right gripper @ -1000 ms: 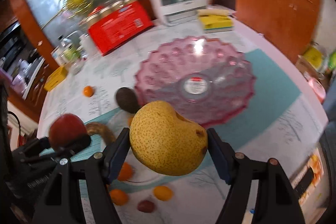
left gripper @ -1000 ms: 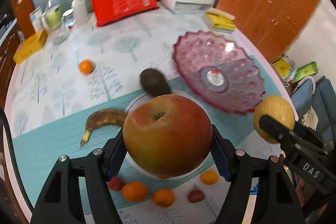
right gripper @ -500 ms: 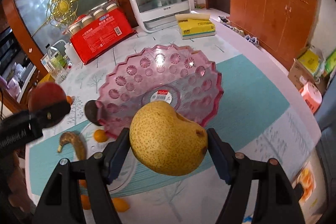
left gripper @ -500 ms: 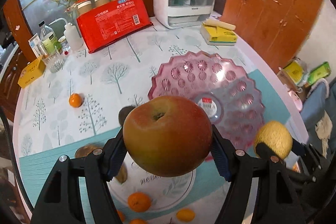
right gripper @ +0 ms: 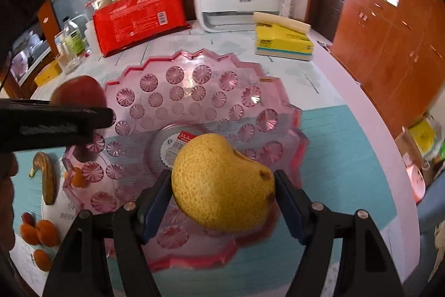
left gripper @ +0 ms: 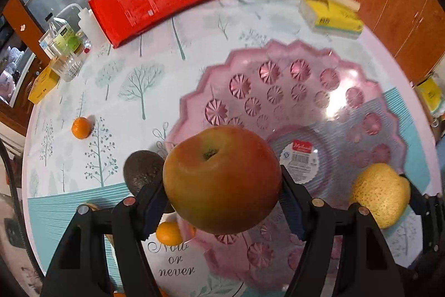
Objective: Organize fruits
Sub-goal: 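Carry the apple with the left gripper while the right gripper carries the pear into the pink bowl, then open both grippers to release apple and pear, then withdraw from the bowl, then grasp the brown banana with the left gripper while the right gripper grasps the avocado, then carry the banana with the left gripper while the right gripper carries the avocado into the bowl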
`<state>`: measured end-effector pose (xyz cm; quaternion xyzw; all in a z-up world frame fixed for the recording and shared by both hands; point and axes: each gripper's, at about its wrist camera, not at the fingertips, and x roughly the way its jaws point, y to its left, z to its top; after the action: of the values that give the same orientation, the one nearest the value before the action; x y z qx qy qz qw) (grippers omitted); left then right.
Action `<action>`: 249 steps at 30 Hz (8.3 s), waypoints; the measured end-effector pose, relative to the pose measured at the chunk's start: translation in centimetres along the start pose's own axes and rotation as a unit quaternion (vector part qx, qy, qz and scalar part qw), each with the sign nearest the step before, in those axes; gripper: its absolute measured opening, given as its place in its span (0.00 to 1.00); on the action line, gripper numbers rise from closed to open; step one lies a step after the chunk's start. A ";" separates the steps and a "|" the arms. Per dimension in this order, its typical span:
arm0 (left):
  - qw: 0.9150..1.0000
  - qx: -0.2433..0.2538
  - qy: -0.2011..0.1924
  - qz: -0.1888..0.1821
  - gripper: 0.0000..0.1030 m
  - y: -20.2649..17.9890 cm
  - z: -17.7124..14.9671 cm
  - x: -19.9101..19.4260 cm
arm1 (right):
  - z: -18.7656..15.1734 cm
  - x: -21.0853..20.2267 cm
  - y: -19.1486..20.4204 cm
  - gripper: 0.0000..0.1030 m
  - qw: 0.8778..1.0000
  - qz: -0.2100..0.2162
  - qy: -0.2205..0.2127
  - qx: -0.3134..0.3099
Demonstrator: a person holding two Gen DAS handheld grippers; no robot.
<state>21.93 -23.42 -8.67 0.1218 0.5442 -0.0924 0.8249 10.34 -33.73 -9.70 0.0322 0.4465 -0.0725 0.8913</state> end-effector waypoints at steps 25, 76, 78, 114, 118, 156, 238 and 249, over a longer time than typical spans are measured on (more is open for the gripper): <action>0.998 0.056 0.009 0.023 0.91 -2.3 -0.6 0.4 | 0.2 1.4 0.0 0.74 0.999 0.047 -0.011 0.012; 0.993 -0.022 -0.116 -0.024 0.91 13.0 -9.9 -12.5 | -2.2 -7.7 6.0 0.75 0.994 -0.025 -0.102 0.025; 0.992 -0.017 -0.120 -0.025 0.91 14.6 -10.6 -12.8 | -2.5 -8.2 6.7 0.75 0.993 -0.037 -0.107 0.028; 0.958 0.273 -0.063 -0.068 0.91 23.8 -9.7 -1.7 | 2.9 -3.6 21.6 0.75 0.997 0.049 -0.013 -0.065; 0.943 0.322 -0.028 -0.085 0.91 22.3 -9.1 1.7 | 3.1 -2.0 21.4 0.75 0.996 0.057 0.010 -0.065; 0.965 0.178 0.094 -0.168 0.32 27.4 -11.8 5.6 | 4.5 7.2 25.3 0.70 0.983 0.023 0.076 -0.163; 0.998 0.013 0.013 -0.054 0.31 4.8 -0.4 -3.9 | 1.1 1.1 5.3 0.59 0.995 0.094 0.022 0.016; 0.998 0.029 0.038 -0.049 0.31 1.2 0.7 -0.5 | 1.0 0.0 0.6 0.61 0.993 0.068 -0.012 0.096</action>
<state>22.70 -22.48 -7.77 0.1220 0.5777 -0.1434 0.7942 11.20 -33.27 -9.12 0.1465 0.4233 -0.0549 0.8924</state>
